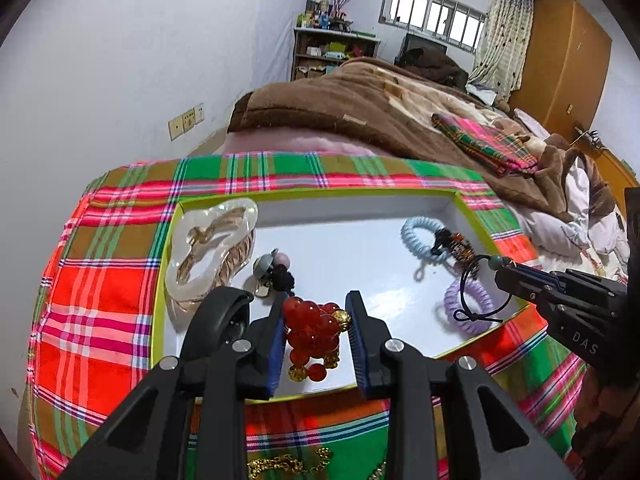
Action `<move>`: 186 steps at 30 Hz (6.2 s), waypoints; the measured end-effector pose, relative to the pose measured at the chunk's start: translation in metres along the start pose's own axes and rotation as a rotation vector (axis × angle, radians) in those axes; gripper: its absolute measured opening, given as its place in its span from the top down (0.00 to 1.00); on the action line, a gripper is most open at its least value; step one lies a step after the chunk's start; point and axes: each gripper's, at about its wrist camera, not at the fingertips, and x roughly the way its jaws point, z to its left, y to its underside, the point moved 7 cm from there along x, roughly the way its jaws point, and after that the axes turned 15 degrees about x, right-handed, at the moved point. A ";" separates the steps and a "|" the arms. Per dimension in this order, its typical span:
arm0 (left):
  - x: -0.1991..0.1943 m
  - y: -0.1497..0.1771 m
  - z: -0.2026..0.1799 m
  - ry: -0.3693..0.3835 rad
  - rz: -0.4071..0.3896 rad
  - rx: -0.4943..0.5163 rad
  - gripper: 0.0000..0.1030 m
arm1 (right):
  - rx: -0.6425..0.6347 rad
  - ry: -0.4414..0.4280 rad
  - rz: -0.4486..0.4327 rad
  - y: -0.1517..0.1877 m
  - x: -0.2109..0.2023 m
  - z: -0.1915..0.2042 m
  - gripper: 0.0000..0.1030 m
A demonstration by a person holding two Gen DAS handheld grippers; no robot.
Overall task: Organize jewelry
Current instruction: 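Carry both hair ties into the box and open both tools, then withdraw both tools and move toward the gold chain and rhinestone hairpin, then grasp the gold chain with left tool while right tool grasps rhinestone hairpin, then carry the chain and hairpin into the box and open both tools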
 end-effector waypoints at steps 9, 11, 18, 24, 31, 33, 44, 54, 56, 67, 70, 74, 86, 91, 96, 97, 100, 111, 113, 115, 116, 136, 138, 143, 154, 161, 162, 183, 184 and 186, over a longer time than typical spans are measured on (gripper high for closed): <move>0.009 0.009 0.000 0.005 0.032 0.001 0.69 | -0.005 0.003 0.031 0.008 0.006 0.001 0.83; 0.010 0.010 0.002 0.003 0.040 -0.007 0.68 | -0.005 -0.001 0.033 0.008 0.005 0.001 0.81; 0.005 0.012 0.004 0.012 0.041 -0.034 0.65 | -0.008 0.001 0.008 0.007 -0.006 0.002 0.79; -0.015 0.011 0.001 0.016 0.005 -0.030 0.64 | -0.011 -0.013 -0.021 0.009 -0.024 0.007 0.62; -0.043 0.013 -0.004 0.003 -0.028 -0.024 0.63 | -0.016 -0.018 -0.034 0.018 -0.045 0.012 0.62; -0.050 0.015 -0.006 0.002 -0.035 -0.025 0.63 | -0.017 -0.022 -0.038 0.022 -0.053 0.014 0.62; -0.090 0.038 -0.015 -0.010 -0.059 -0.030 0.63 | -0.035 -0.054 -0.056 0.049 -0.090 0.032 0.62; -0.113 0.063 -0.016 -0.022 -0.067 -0.051 0.64 | -0.049 -0.070 -0.056 0.072 -0.112 0.042 0.62; -0.117 0.069 -0.016 -0.023 -0.066 -0.054 0.64 | -0.050 -0.074 -0.056 0.075 -0.115 0.044 0.62; -0.123 0.091 -0.010 -0.029 -0.058 -0.086 0.64 | -0.069 -0.088 -0.040 0.091 -0.118 0.055 0.62; -0.124 0.094 -0.008 -0.030 -0.058 -0.092 0.64 | -0.074 -0.089 -0.034 0.093 -0.115 0.058 0.62; -0.122 0.097 -0.006 -0.031 -0.057 -0.097 0.64 | -0.079 -0.090 -0.024 0.096 -0.111 0.062 0.62; -0.116 0.109 0.019 -0.039 -0.050 -0.143 0.64 | -0.097 -0.092 0.054 0.111 -0.074 0.082 0.62; -0.113 0.115 0.030 -0.037 -0.046 -0.160 0.64 | -0.089 -0.102 0.094 0.114 -0.051 0.095 0.62; -0.111 0.121 0.041 -0.037 -0.045 -0.180 0.64 | -0.085 -0.115 0.131 0.118 -0.030 0.110 0.62; -0.111 0.122 0.043 -0.037 -0.045 -0.184 0.64 | -0.085 -0.113 0.139 0.119 -0.026 0.112 0.62; -0.109 0.124 0.048 -0.036 -0.045 -0.192 0.64 | -0.085 -0.100 0.150 0.122 -0.016 0.116 0.62; -0.091 0.118 0.042 0.002 -0.025 -0.174 0.63 | -0.141 -0.030 0.105 0.118 -0.012 0.107 0.69; -0.086 0.115 0.037 0.014 -0.018 -0.161 0.63 | -0.140 -0.032 0.104 0.117 -0.014 0.103 0.70; -0.082 0.111 0.032 0.022 -0.014 -0.148 0.63 | -0.140 -0.033 0.101 0.116 -0.017 0.099 0.70; -0.079 0.110 0.029 0.029 -0.012 -0.141 0.63 | -0.139 -0.032 0.100 0.116 -0.018 0.097 0.70; -0.028 0.085 -0.015 -0.006 0.044 0.128 0.46 | -0.047 -0.052 0.072 0.099 -0.035 0.053 0.70; -0.027 0.085 -0.017 -0.032 0.056 0.152 0.47 | -0.039 -0.054 0.068 0.098 -0.036 0.051 0.70; -0.031 0.087 -0.015 -0.097 0.067 0.170 0.84 | -0.033 -0.057 0.060 0.098 -0.042 0.047 0.70; -0.052 0.095 -0.006 -0.026 0.024 0.030 0.96 | -0.022 -0.062 0.027 0.095 -0.062 0.041 0.70; -0.085 0.082 -0.009 -0.003 -0.055 0.009 0.96 | -0.016 -0.070 0.004 0.093 -0.076 0.039 0.70; -0.089 0.079 -0.007 -0.005 -0.064 0.002 0.96 | -0.015 -0.072 0.003 0.094 -0.077 0.039 0.70; -0.124 0.007 -0.019 0.050 -0.162 0.043 0.96 | -0.069 -0.092 -0.064 0.053 -0.096 0.049 0.70; -0.122 0.003 -0.019 0.054 -0.160 0.045 0.96 | -0.071 -0.090 -0.068 0.049 -0.095 0.048 0.70; -0.116 -0.005 -0.018 0.061 -0.155 0.047 0.96 | -0.072 -0.086 -0.072 0.042 -0.092 0.046 0.70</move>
